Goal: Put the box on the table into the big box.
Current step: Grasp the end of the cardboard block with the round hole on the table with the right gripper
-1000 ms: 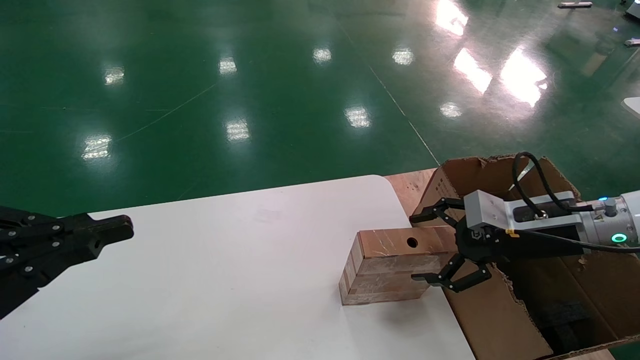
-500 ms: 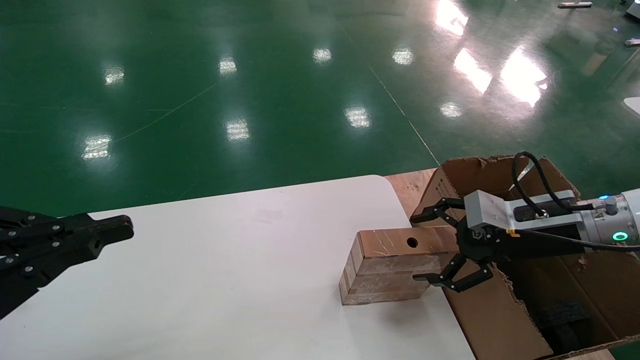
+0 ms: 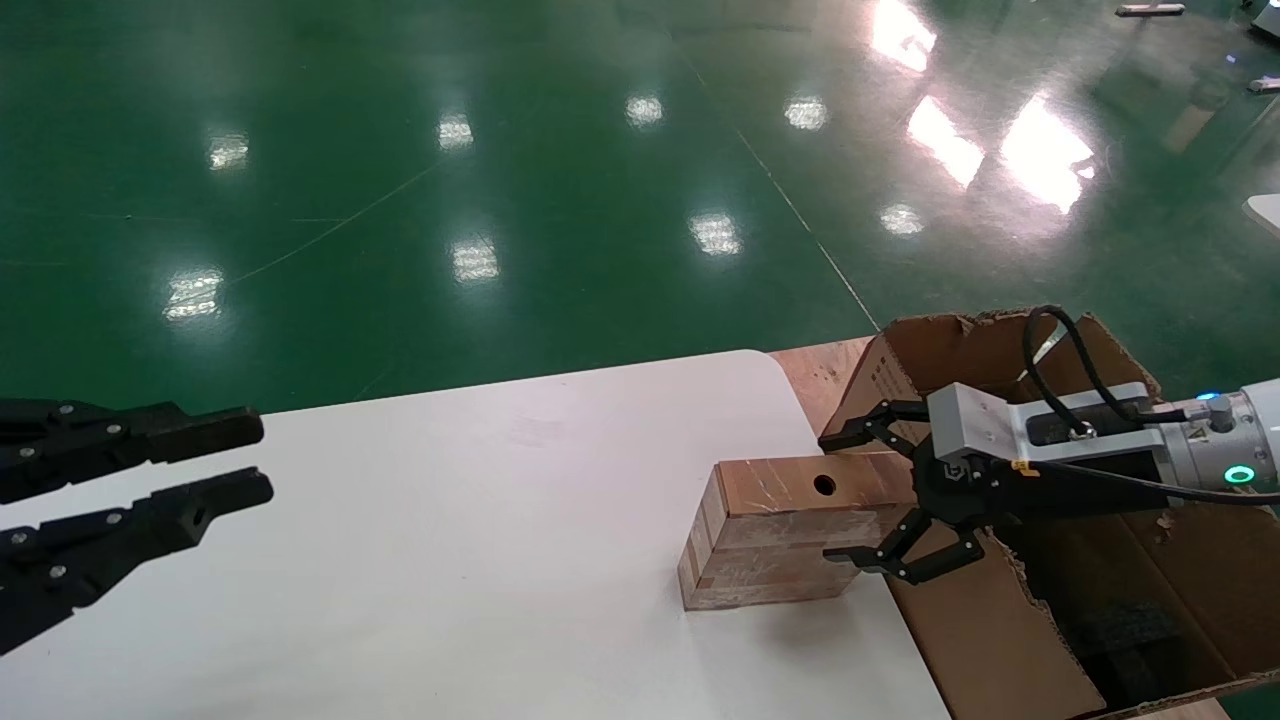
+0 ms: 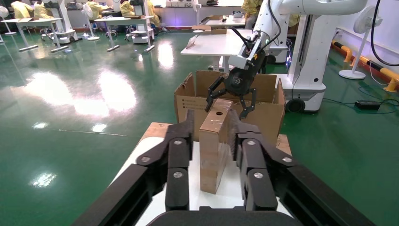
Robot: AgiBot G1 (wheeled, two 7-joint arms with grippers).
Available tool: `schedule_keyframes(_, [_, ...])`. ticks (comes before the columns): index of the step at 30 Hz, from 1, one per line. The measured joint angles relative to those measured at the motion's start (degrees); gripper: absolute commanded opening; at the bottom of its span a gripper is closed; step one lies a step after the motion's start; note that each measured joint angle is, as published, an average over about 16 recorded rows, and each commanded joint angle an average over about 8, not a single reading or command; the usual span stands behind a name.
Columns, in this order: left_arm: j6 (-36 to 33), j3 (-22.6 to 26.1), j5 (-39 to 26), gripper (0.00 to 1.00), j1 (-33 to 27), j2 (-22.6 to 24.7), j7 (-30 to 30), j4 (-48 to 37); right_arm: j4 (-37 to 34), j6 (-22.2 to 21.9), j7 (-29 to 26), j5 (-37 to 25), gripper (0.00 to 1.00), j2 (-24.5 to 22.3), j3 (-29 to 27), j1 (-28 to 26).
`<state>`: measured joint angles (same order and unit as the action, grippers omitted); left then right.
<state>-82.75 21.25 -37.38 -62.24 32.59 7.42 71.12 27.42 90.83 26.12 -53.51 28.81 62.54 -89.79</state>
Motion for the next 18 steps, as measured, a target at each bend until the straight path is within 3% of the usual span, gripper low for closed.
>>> schedule_keyframes(18, [0.00,0.00,0.00,1.00,0.00,0.00,0.00,0.00,0.09,0.00,0.00,-0.15,0.00,0.00,-0.15,0.18])
